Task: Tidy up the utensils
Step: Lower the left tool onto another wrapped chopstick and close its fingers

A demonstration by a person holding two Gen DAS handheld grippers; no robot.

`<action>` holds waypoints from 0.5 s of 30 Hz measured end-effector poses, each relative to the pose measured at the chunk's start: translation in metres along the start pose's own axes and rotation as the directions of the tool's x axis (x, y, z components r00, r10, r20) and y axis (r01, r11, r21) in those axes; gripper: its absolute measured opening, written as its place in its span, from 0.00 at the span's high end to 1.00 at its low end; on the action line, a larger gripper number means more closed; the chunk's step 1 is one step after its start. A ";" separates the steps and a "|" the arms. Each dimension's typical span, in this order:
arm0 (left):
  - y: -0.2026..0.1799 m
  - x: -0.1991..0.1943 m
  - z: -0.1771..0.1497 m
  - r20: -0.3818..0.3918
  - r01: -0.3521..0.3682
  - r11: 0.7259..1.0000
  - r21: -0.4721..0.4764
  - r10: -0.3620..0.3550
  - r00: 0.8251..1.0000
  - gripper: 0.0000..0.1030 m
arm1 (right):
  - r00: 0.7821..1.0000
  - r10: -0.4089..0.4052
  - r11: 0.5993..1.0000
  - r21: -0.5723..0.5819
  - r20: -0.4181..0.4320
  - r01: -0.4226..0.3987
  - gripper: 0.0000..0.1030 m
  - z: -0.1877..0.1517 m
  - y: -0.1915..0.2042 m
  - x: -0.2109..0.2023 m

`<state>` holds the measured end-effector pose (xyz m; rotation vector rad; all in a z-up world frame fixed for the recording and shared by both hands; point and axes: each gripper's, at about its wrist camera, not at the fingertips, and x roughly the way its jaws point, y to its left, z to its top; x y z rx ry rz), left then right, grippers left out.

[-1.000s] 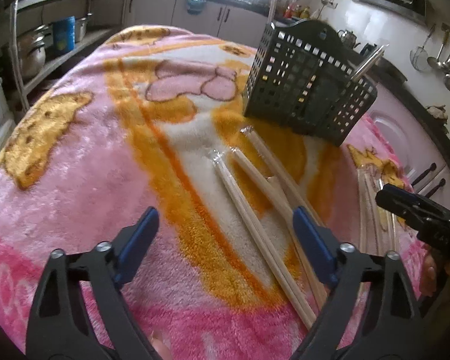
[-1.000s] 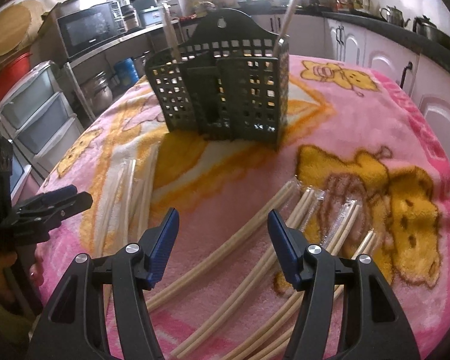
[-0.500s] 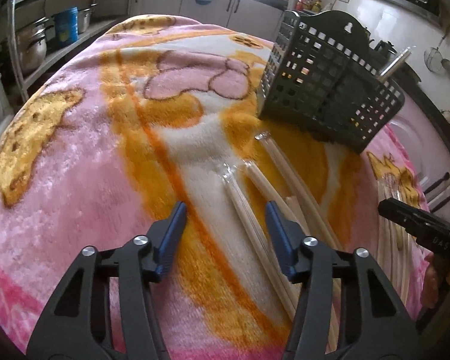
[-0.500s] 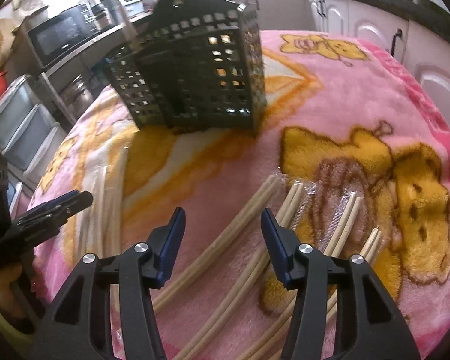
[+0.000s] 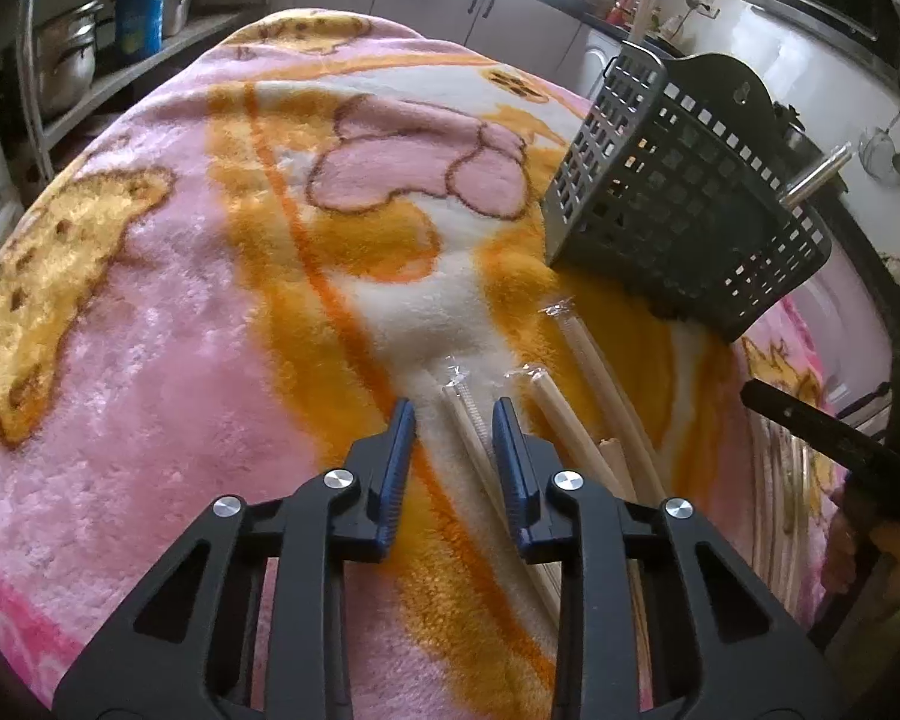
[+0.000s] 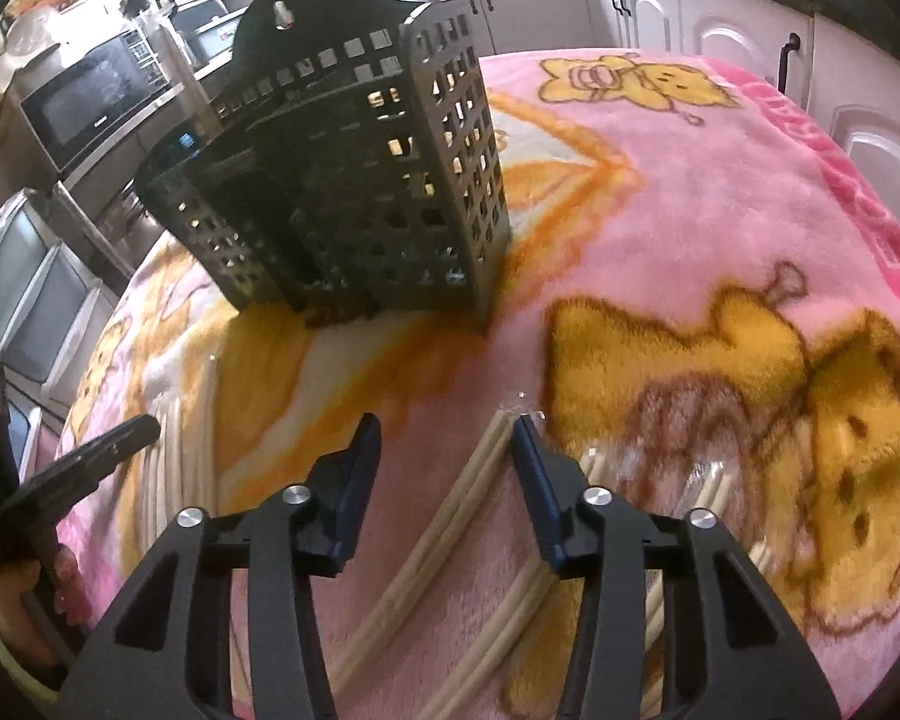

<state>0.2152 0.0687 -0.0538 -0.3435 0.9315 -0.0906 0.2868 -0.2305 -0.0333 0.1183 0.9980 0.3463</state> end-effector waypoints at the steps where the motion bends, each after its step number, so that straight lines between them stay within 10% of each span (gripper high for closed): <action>1: 0.001 -0.001 0.000 -0.002 0.004 1.000 -0.007 -0.004 1.000 0.80 | 1.000 -0.010 1.000 -0.005 -0.006 0.010 0.63 0.002 0.001 0.003; 15: -0.007 0.009 0.008 -0.021 -0.023 1.000 -0.004 0.023 1.000 0.80 | 0.996 -0.091 0.996 -0.009 -0.010 0.091 0.80 0.012 -0.007 0.018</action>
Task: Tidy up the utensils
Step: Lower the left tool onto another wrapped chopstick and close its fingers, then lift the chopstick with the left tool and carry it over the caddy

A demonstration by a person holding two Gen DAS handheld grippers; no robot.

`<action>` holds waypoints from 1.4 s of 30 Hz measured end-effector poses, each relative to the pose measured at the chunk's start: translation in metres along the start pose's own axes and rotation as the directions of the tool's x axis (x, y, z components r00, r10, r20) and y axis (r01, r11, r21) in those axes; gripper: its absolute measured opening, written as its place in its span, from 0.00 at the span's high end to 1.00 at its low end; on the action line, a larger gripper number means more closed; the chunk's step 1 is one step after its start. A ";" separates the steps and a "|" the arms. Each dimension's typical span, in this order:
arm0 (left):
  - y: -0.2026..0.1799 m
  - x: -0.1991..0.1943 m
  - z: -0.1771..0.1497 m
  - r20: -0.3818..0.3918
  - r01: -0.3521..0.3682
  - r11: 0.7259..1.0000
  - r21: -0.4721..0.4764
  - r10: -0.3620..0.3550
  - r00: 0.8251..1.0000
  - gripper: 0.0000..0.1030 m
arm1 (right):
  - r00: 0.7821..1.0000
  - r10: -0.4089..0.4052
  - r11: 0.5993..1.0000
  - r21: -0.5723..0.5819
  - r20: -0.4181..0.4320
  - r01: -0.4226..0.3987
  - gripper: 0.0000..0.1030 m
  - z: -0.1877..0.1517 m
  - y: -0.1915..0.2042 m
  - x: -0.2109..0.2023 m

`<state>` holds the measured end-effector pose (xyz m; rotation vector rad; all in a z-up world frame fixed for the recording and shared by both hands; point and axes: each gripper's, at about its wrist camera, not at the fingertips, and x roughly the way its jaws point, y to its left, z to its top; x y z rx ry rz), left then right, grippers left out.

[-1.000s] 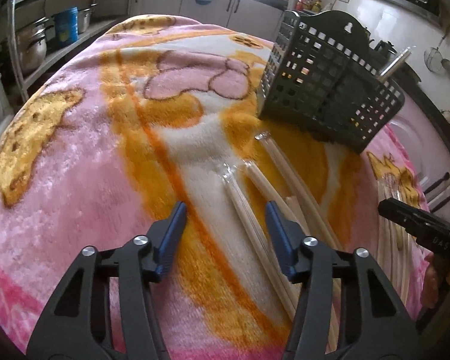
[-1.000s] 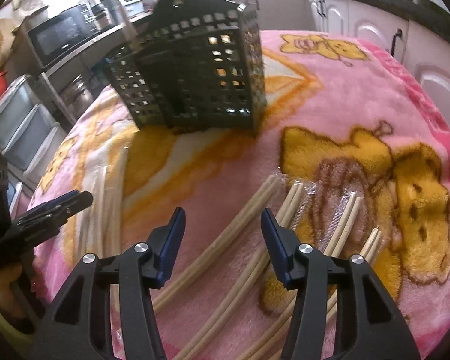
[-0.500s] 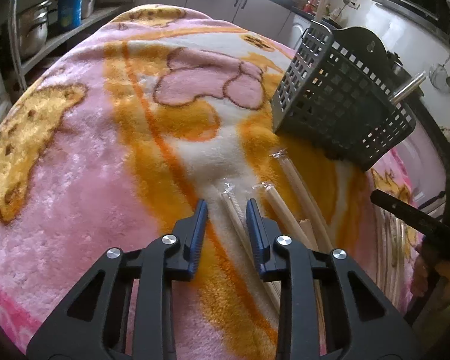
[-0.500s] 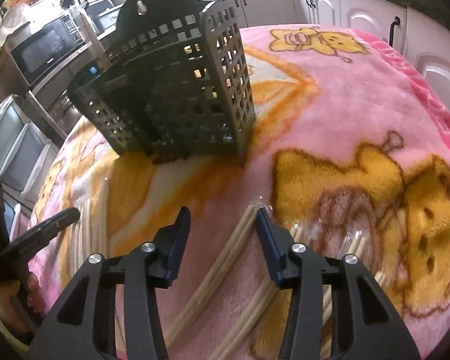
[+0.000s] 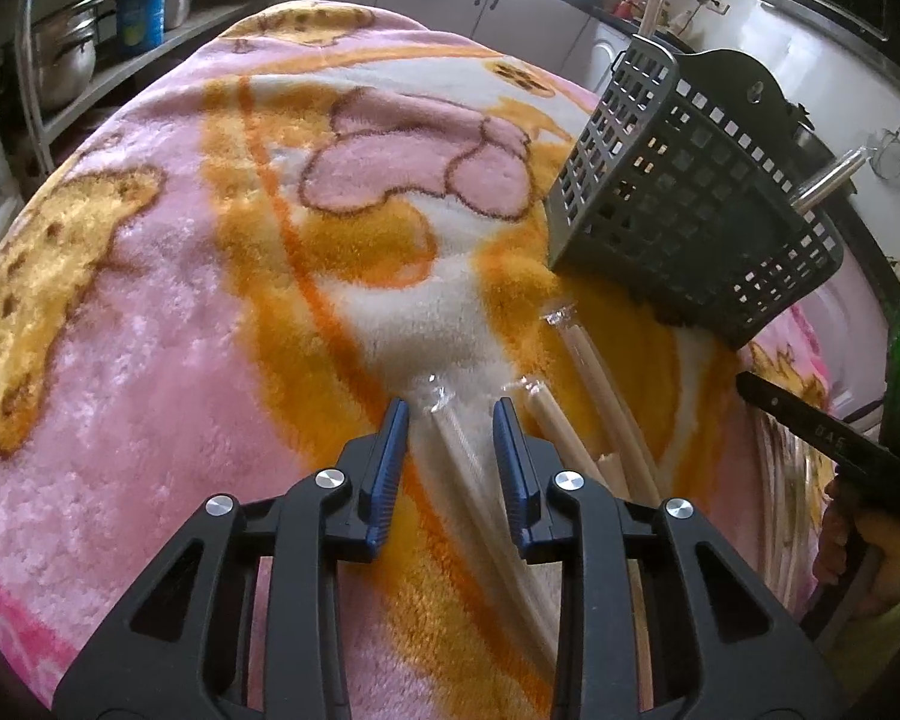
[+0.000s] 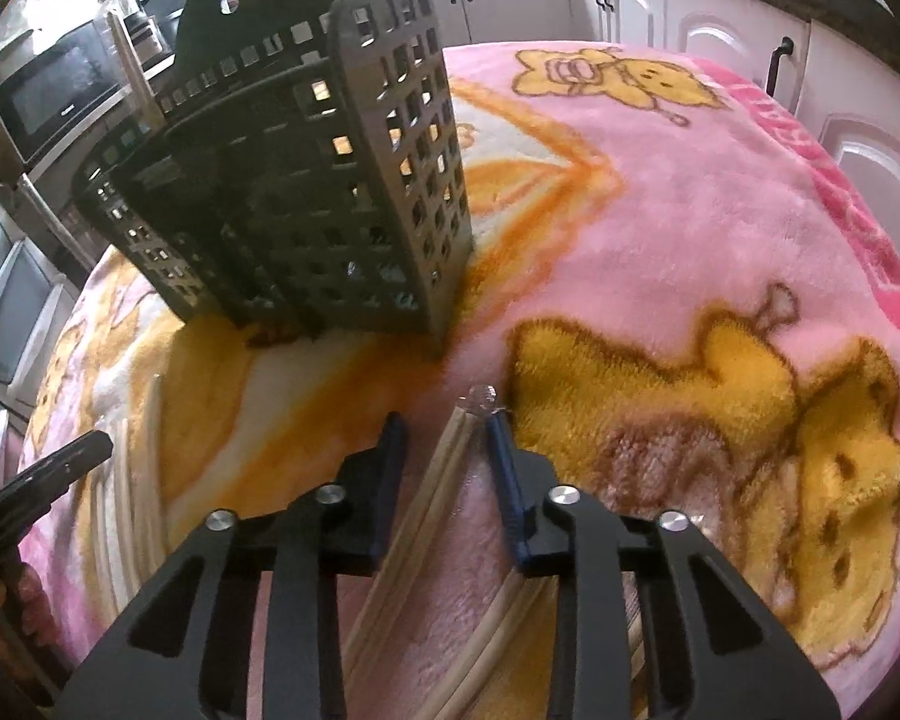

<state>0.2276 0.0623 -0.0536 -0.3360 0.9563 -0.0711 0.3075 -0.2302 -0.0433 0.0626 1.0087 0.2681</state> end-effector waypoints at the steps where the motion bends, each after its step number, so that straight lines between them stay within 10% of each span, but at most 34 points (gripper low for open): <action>1: -0.001 0.001 0.001 -0.001 -0.009 1.000 0.003 0.009 1.000 0.80 | 1.000 0.005 1.000 0.006 0.001 -0.005 0.82 0.002 -0.002 0.001; 19: -0.001 -0.055 0.014 0.118 0.069 0.998 0.001 -0.069 0.991 0.95 | 0.961 0.233 0.972 -0.073 0.150 -0.225 0.94 0.014 0.024 -0.069; 42: -0.058 -0.136 0.050 0.334 0.057 0.984 0.168 -0.111 0.936 0.96 | 0.837 0.302 0.946 -0.252 0.457 -0.204 0.94 0.012 0.049 -0.156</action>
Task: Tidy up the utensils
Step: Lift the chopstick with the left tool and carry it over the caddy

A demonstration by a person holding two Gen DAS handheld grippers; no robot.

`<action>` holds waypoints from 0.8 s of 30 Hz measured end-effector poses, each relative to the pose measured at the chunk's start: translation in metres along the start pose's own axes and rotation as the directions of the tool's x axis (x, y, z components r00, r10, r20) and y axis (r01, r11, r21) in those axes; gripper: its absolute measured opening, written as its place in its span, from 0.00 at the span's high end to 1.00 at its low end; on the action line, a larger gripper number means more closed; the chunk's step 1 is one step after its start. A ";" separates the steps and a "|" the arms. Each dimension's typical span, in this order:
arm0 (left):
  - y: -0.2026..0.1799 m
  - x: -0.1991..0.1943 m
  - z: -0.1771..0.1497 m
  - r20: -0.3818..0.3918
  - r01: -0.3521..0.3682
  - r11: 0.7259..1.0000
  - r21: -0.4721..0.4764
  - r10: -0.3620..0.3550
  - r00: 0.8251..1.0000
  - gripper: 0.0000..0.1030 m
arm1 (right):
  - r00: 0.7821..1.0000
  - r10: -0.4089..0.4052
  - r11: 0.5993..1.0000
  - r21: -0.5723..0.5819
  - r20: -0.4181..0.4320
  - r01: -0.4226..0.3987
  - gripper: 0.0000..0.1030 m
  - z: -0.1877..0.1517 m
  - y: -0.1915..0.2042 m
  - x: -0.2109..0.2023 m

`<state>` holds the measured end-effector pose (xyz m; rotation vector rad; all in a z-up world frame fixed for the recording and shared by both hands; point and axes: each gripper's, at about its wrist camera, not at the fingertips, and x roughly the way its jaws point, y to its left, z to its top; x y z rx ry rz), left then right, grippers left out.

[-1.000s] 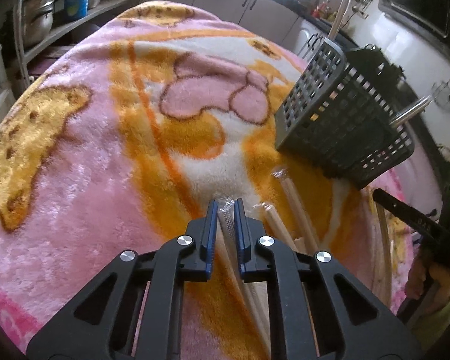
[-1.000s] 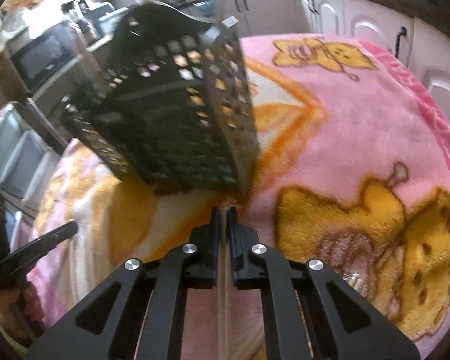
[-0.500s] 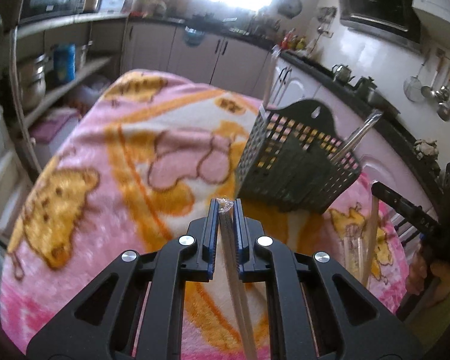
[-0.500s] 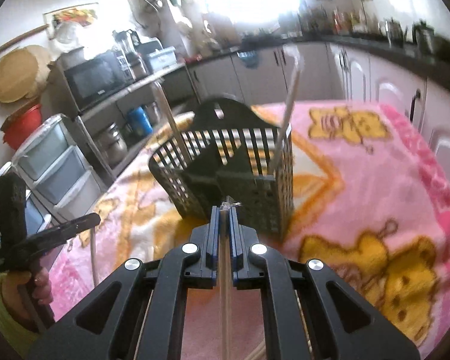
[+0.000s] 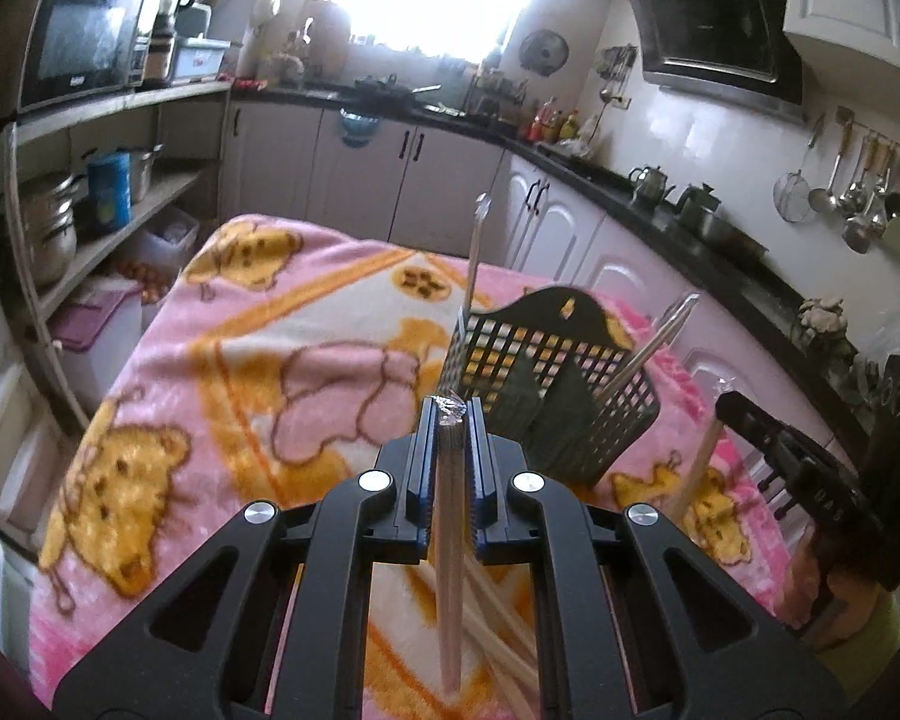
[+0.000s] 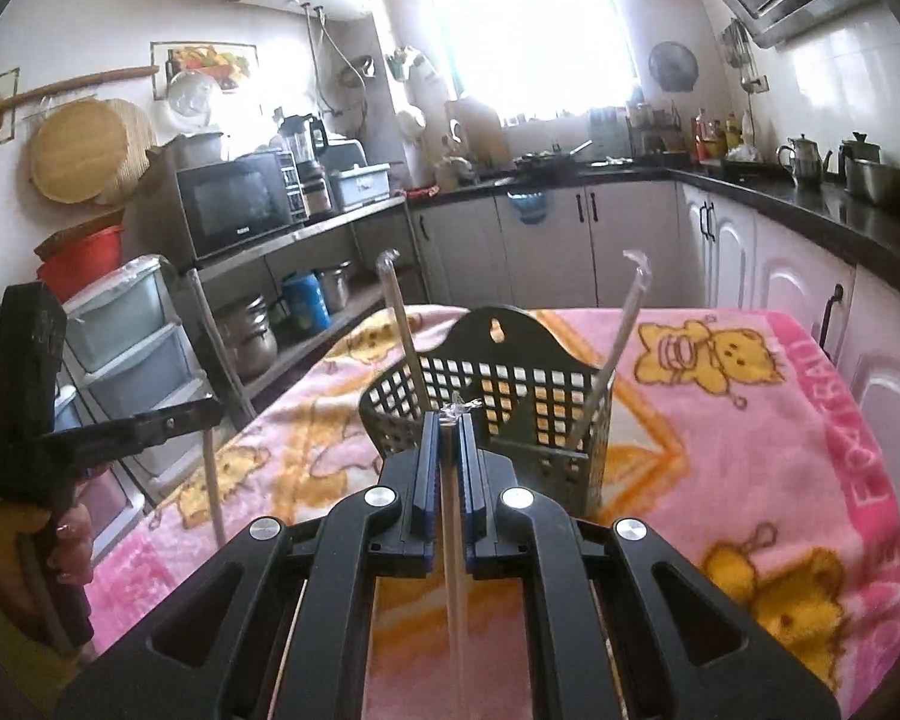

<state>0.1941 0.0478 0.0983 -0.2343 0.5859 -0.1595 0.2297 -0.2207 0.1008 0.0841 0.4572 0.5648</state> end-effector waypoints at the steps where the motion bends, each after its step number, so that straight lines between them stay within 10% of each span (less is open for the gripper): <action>1: -0.003 -0.001 0.005 0.009 -0.001 1.000 0.006 0.001 1.000 0.96 | 1.000 0.002 1.000 -0.006 0.012 -0.002 0.94 0.003 0.002 -0.001; 24: -0.059 -0.002 0.098 0.094 0.058 0.995 0.085 -0.066 0.993 0.97 | 0.987 -0.001 0.999 -0.039 0.162 0.007 0.94 0.087 -0.006 -0.022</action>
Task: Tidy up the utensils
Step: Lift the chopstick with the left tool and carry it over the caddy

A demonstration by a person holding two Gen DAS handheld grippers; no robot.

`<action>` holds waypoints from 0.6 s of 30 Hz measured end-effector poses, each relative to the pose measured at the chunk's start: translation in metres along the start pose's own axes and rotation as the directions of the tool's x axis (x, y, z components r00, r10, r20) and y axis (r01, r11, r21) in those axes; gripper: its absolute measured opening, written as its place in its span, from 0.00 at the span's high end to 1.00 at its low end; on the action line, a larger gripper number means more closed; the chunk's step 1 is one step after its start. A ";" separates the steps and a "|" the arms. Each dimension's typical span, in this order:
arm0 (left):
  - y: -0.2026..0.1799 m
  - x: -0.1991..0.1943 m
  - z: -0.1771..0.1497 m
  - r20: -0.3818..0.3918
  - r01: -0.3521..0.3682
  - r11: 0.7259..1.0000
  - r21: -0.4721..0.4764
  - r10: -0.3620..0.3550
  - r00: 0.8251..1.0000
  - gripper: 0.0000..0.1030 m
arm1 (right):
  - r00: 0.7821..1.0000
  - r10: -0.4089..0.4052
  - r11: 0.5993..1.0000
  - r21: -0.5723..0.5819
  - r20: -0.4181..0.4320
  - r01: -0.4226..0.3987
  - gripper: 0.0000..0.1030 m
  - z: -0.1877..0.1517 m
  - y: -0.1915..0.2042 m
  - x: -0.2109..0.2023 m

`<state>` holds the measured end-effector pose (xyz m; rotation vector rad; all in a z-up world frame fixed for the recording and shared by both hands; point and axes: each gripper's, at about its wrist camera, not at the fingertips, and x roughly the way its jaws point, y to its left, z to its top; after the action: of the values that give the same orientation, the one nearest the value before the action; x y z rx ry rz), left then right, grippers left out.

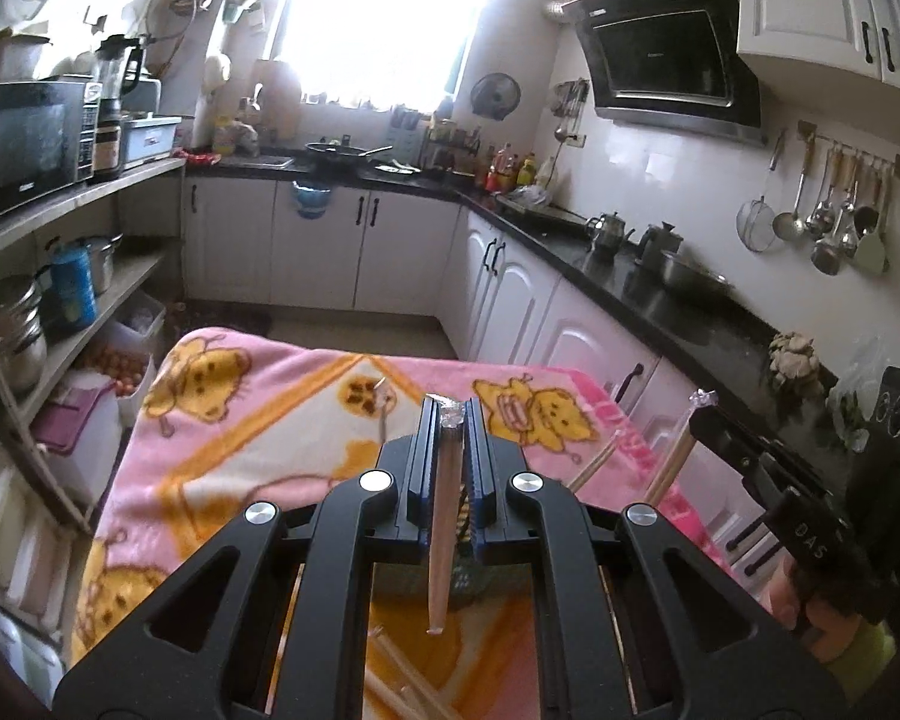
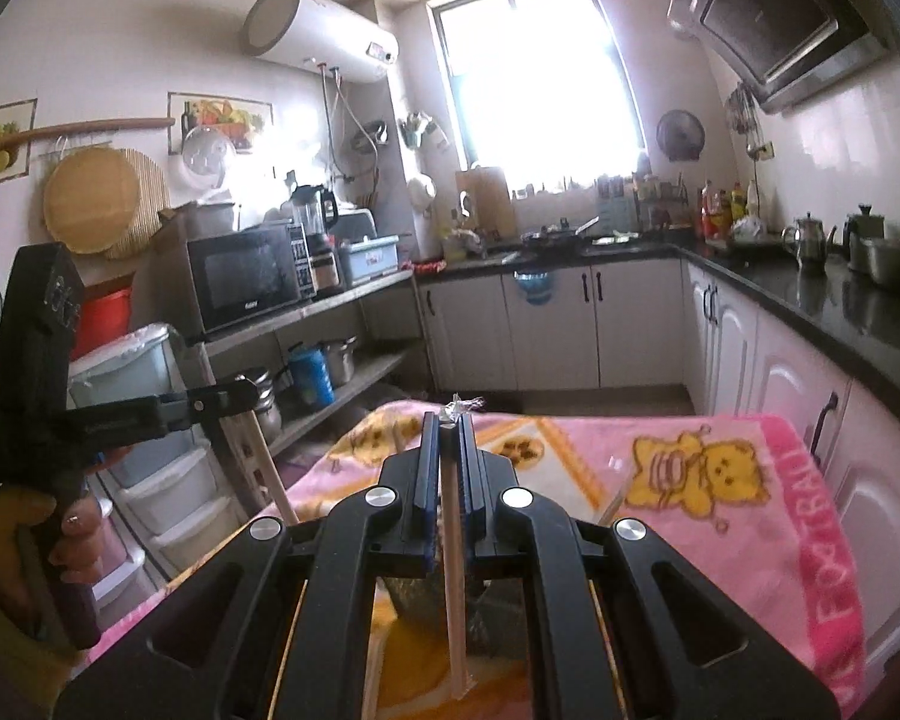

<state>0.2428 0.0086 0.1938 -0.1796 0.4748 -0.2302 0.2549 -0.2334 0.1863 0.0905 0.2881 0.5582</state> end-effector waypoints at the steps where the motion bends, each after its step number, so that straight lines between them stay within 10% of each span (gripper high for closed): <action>1: -0.002 0.002 0.005 0.005 0.001 1.000 0.004 -0.001 1.000 0.97 | 1.000 -0.002 1.000 0.000 0.008 0.002 0.94 0.005 -0.002 0.000; 18: -0.029 0.041 0.032 0.057 0.060 0.998 0.016 -0.061 0.997 0.97 | 0.998 -0.046 0.999 0.008 0.045 0.046 0.94 0.036 -0.030 0.027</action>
<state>0.2878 -0.0263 0.2103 -0.1861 0.4110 -0.2872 0.3020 -0.2444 0.2095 0.1030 0.2480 0.5089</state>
